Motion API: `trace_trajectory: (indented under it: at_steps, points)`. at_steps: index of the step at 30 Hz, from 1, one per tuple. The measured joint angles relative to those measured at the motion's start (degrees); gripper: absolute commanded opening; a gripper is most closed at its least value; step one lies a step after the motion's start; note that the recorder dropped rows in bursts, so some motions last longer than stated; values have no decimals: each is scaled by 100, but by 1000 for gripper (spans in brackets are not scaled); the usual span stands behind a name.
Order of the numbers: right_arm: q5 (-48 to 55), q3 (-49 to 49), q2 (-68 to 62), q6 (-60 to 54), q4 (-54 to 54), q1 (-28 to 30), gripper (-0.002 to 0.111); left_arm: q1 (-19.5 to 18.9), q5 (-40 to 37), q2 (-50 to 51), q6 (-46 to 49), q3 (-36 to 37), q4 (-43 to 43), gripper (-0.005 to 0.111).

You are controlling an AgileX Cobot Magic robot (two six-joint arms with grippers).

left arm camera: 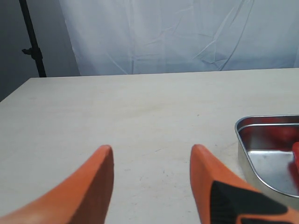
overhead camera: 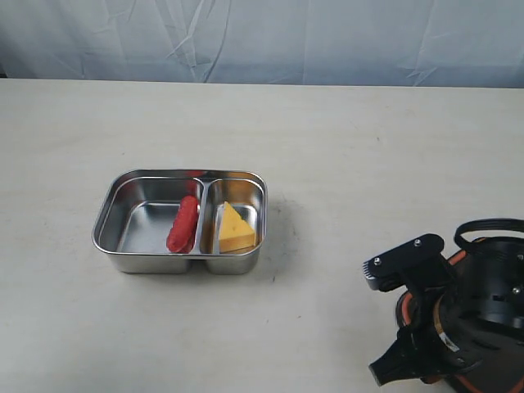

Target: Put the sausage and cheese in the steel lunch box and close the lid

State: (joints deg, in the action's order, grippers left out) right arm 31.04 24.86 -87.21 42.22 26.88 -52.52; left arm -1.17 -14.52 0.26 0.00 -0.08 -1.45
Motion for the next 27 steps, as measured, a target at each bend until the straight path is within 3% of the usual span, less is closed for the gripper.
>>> trace_trajectory:
  at_steps: [5,16,27]
  points:
    - [-174,31,-191,77,6,-28,-1,0,0,0,0,0,0,49]
    - [-246,53,24,256,-208,-28,-1,0,0,0,0,0,0,49]
    - [-391,826,2020,270,-515,-28,-1,0,0,0,0,0,0,49]
